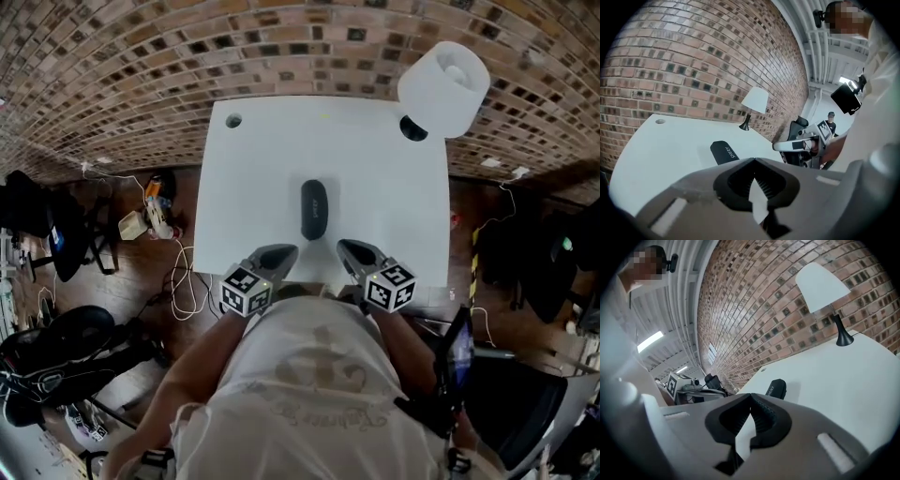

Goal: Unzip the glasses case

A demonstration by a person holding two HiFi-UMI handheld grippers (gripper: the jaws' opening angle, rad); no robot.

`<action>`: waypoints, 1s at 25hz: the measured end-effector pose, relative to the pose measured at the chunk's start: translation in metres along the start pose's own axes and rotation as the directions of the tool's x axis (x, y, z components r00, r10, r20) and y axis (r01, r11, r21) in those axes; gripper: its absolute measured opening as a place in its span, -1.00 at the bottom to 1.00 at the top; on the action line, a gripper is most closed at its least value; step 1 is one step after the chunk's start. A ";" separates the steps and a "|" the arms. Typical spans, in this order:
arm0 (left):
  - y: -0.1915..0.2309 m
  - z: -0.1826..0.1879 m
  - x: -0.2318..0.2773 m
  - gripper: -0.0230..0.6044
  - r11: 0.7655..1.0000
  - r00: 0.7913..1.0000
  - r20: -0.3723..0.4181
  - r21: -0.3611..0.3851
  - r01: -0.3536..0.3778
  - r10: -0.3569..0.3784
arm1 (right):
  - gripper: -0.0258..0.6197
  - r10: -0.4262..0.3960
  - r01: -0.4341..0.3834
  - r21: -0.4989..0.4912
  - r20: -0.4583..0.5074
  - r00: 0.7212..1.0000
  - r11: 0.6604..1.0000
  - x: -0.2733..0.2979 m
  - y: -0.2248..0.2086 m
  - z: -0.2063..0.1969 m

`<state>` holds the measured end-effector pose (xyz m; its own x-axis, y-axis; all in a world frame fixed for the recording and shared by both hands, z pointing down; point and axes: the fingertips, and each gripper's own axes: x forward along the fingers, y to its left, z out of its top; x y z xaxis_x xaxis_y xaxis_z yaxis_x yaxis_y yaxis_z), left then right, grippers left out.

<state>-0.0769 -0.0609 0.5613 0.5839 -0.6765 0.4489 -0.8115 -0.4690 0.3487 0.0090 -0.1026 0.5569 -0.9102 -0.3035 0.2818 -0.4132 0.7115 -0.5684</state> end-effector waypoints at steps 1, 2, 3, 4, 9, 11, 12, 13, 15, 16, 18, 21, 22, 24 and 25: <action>-0.003 0.001 0.004 -0.91 1.000 1.000 -0.010 0.009 0.000 0.000 | -0.89 0.008 -0.008 0.004 -0.002 1.000 1.000 0.000 -0.003 0.000; -0.005 0.002 0.008 -0.91 1.000 1.000 -0.021 0.018 0.001 0.000 | -0.89 0.017 -0.017 0.009 -0.005 1.000 1.000 0.000 -0.005 -0.001; -0.008 0.002 0.012 -0.91 1.000 1.000 -0.030 0.026 0.001 0.000 | -0.89 0.023 -0.023 0.013 -0.009 1.000 1.000 -0.001 -0.007 -0.002; -0.010 0.003 0.016 -0.91 1.000 0.999 -0.038 0.032 0.001 0.000 | -0.89 0.026 -0.025 0.018 -0.013 1.000 1.000 -0.001 -0.010 -0.003; -0.008 0.006 0.029 -0.91 1.000 0.998 -0.056 0.031 -0.006 0.008 | -0.89 0.023 -0.023 0.037 -0.016 1.000 0.999 -0.003 -0.028 -0.002; -0.003 0.009 0.032 -0.91 1.000 0.999 -0.053 0.023 -0.012 0.013 | -0.89 0.019 -0.019 0.040 -0.013 1.000 0.999 -0.001 -0.035 0.002; -0.001 0.011 0.033 -0.91 1.000 0.999 -0.052 0.015 -0.014 0.015 | -0.89 0.016 -0.016 0.041 -0.012 1.000 0.999 0.001 -0.036 0.004; 0.002 0.011 0.034 -0.91 1.000 0.999 -0.052 0.001 -0.014 0.014 | -0.89 0.014 -0.014 0.042 -0.013 1.000 0.999 0.002 -0.036 0.005; 0.007 0.010 0.035 -0.91 0.999 0.999 -0.052 -0.043 -0.010 0.007 | -0.89 0.008 -0.008 0.043 -0.015 1.000 0.999 0.003 -0.035 0.006; 0.010 0.008 0.036 -0.91 0.997 0.999 -0.051 -0.072 -0.005 0.002 | -0.89 0.003 -0.002 0.043 -0.017 1.000 0.999 0.004 -0.035 0.006; 0.017 0.006 0.036 -0.91 0.990 0.999 -0.050 -0.139 0.005 -0.012 | -0.90 -0.016 0.017 0.046 -0.020 1.000 0.999 0.008 -0.038 0.006; 0.035 0.003 0.035 -0.91 0.973 0.998 -0.052 -0.229 0.016 -0.029 | -0.89 -0.045 0.045 0.053 -0.009 0.999 0.998 0.018 -0.039 0.006; 0.040 0.002 0.034 -0.91 0.967 0.998 -0.053 -0.255 0.021 -0.036 | -0.89 -0.049 0.049 0.055 -0.005 0.999 0.997 0.021 -0.036 0.006; 0.050 0.003 0.036 -0.88 0.954 0.997 -0.053 -0.299 0.029 -0.047 | -0.89 -0.052 0.052 0.058 -0.003 0.999 0.997 0.026 -0.029 0.006; 0.054 0.005 0.038 -0.87 0.945 0.997 -0.050 -0.326 0.031 -0.050 | -0.89 -0.055 0.055 0.059 -0.004 0.998 0.997 0.029 -0.027 0.006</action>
<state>-0.0988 -0.1153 0.5932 0.6244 -0.6227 0.4715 -0.7401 -0.2788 0.6119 -0.0064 -0.1343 0.5756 -0.8859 -0.3394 0.3161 -0.4638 0.6553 -0.5962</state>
